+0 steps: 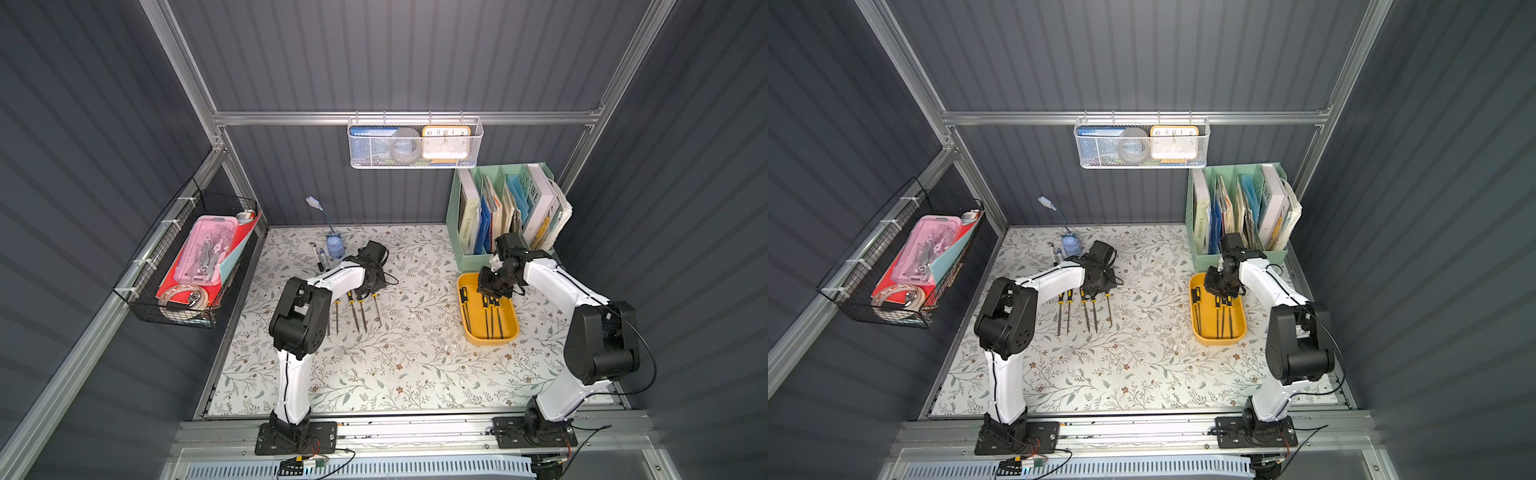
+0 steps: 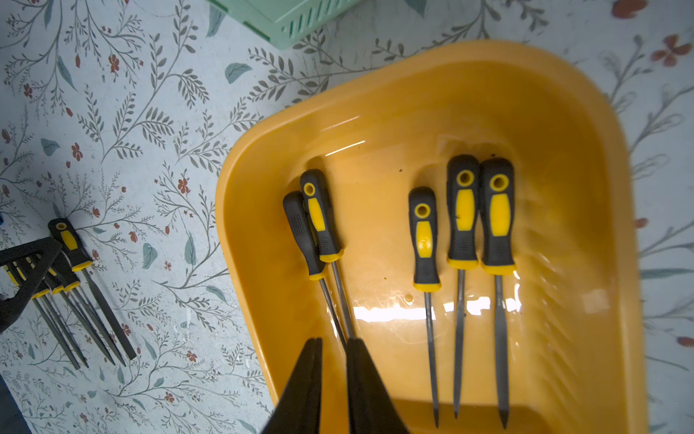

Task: Take the file tool out of the storage box
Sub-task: Place the file tool at the center of the board.

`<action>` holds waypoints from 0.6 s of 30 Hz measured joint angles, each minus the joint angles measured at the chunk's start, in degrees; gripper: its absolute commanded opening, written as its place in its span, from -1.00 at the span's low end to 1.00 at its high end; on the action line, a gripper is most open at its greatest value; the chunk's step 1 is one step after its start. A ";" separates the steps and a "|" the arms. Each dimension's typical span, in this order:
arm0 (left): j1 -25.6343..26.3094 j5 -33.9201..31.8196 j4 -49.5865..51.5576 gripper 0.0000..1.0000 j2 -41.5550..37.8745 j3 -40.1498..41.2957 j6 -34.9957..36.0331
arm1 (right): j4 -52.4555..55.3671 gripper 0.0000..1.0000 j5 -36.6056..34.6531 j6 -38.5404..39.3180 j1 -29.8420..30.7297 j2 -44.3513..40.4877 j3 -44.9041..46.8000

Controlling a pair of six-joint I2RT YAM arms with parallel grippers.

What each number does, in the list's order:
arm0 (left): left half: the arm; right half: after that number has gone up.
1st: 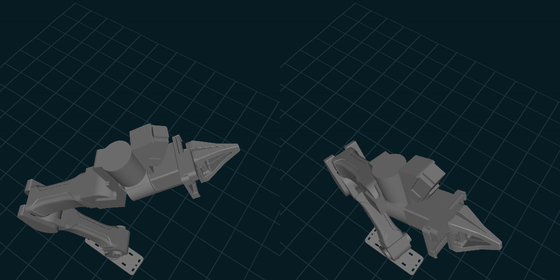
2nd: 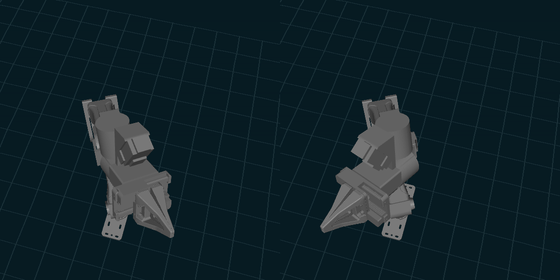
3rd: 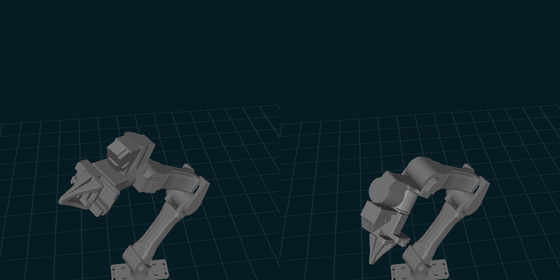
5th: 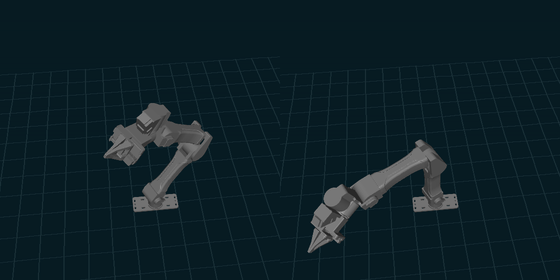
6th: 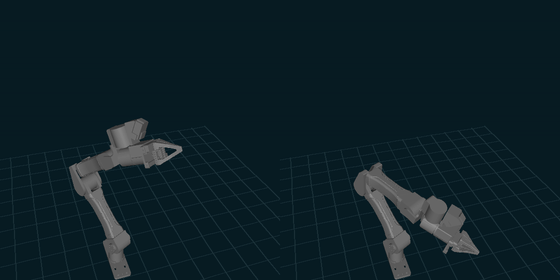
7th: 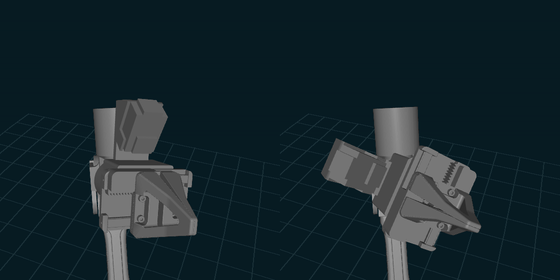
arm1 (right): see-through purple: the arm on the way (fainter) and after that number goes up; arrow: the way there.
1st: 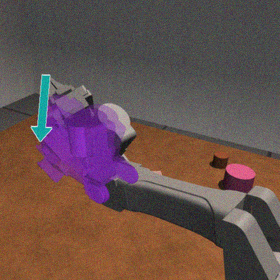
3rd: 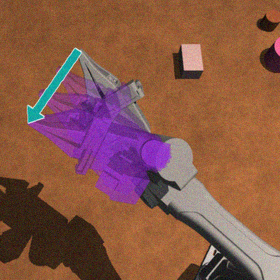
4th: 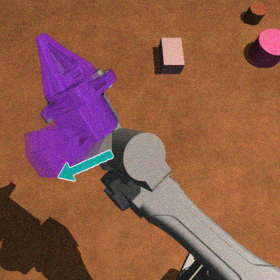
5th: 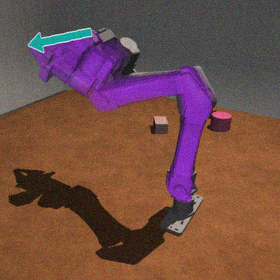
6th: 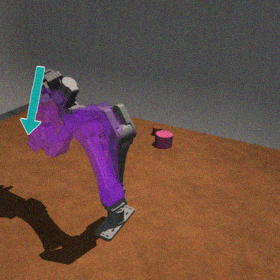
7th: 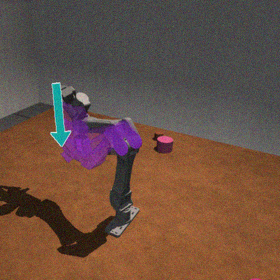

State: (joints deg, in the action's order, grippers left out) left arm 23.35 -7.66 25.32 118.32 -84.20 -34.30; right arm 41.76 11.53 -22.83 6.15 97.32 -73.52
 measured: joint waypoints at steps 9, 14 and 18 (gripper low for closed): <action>-0.74 -2.14 -0.26 -1.00 -3.39 5.73 0.00 | 0.11 -0.63 0.02 0.00 0.00 0.00 0.04; -0.79 -2.21 1.81 -0.90 -4.11 5.97 0.22 | 0.11 -0.52 -0.09 -0.07 0.00 0.00 0.04; -0.79 -1.57 3.67 -0.82 -6.10 1.99 0.79 | 0.28 -0.40 -0.50 0.39 0.00 0.28 -0.15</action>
State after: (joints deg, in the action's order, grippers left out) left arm 22.57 -9.23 28.99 112.22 -82.21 -33.52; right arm 42.04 11.03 -22.44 6.15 97.60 -73.67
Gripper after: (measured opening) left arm 0.081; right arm 0.286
